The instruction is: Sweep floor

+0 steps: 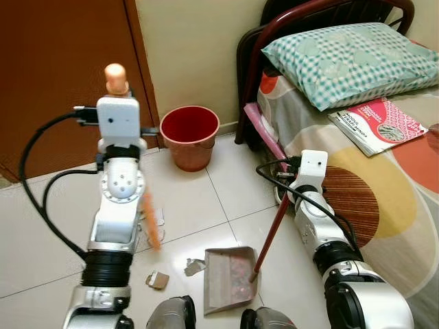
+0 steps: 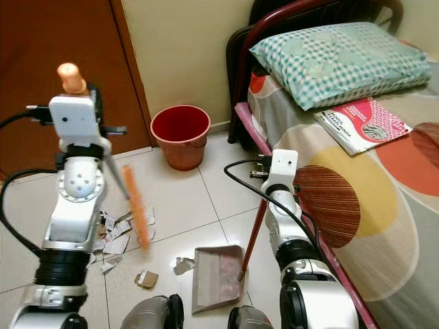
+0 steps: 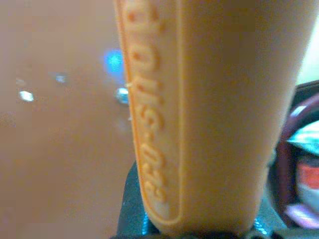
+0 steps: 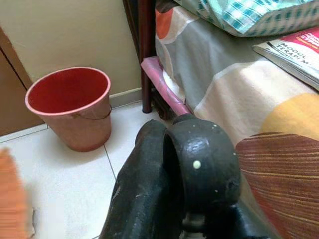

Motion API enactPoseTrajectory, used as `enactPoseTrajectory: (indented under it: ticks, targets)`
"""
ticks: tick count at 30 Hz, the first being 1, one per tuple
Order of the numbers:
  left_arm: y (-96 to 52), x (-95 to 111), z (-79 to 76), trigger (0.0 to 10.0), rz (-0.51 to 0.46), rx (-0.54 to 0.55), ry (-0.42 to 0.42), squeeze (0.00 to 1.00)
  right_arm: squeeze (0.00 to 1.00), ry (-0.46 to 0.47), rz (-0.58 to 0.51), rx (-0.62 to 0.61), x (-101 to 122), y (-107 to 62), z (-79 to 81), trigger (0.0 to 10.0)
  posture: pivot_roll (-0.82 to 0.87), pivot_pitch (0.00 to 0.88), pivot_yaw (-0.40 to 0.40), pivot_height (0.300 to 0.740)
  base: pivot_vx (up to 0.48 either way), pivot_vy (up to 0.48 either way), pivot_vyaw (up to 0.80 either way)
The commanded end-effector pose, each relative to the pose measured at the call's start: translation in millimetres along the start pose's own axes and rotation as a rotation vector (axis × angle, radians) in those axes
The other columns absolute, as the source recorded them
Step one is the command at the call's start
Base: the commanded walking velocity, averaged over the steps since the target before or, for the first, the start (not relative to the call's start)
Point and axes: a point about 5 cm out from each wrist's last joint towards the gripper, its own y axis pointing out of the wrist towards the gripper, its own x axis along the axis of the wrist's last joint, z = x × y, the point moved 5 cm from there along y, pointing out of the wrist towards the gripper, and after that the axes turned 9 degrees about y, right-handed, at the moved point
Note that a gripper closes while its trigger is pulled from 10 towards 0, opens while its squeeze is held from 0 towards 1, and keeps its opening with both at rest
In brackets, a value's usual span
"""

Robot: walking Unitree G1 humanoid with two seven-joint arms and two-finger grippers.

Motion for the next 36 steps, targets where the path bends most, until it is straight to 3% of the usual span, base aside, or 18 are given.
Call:
enactPoseTrajectory:
  ticks: [1, 5, 8, 19, 26, 29, 36]
  targets:
    - [0.5, 13, -4.3, 10.0, -0.035, -0.022, -0.032, 0.0, 0.0, 0.0, -0.018, 0.002, 7, 2.2, 0.0, 10.0, 0.01, 0.078, -0.043, 0.74, 0.0, 0.0, 0.0]
    - [-9.6, 13, -24.1, 10.0, -0.018, -0.098, -0.067, 0.0, 0.0, -0.001, -0.019, 0.004, 6, 1.6, 0.8, 10.0, 0.01, 0.08, -0.042, 0.74, 0.0, 0.0, 0.0]
    - [-14.8, 11, -29.0, 10.0, -0.01, -0.126, -0.062, 0.0, 0.0, -0.002, -0.018, 0.006, 5, 1.6, 1.2, 10.0, 0.01, 0.083, -0.041, 0.74, 0.0, 0.0, 0.0]
    - [-20.1, 4, -13.7, 10.0, 0.002, -0.126, -0.014, 0.0, 0.0, -0.005, -0.011, 0.009, 2, 0.3, 1.9, 10.0, 0.02, 0.09, -0.041, 0.74, 0.0, 0.0, 0.0]
    - [-39.6, -28, -25.0, 10.0, 0.099, -0.172, 0.016, 0.0, 0.0, -0.005, -0.013, 0.009, 2, -0.1, 2.6, 10.0, 0.01, 0.101, -0.036, 0.74, 0.0, 0.0, 0.0]
    - [-51.2, -51, -32.0, 10.0, 0.187, -0.186, 0.011, 0.0, 0.0, -0.002, -0.014, 0.005, 1, -0.6, 1.9, 10.0, 0.01, 0.105, -0.034, 0.74, 0.0, 0.0, 0.0]
    - [-62.5, -69, -43.4, 10.0, 0.264, -0.204, -0.021, 0.0, 0.0, -0.001, -0.013, 0.002, 1, -0.9, 1.4, 10.0, 0.01, 0.109, -0.033, 0.74, 0.0, 0.0, 0.0]
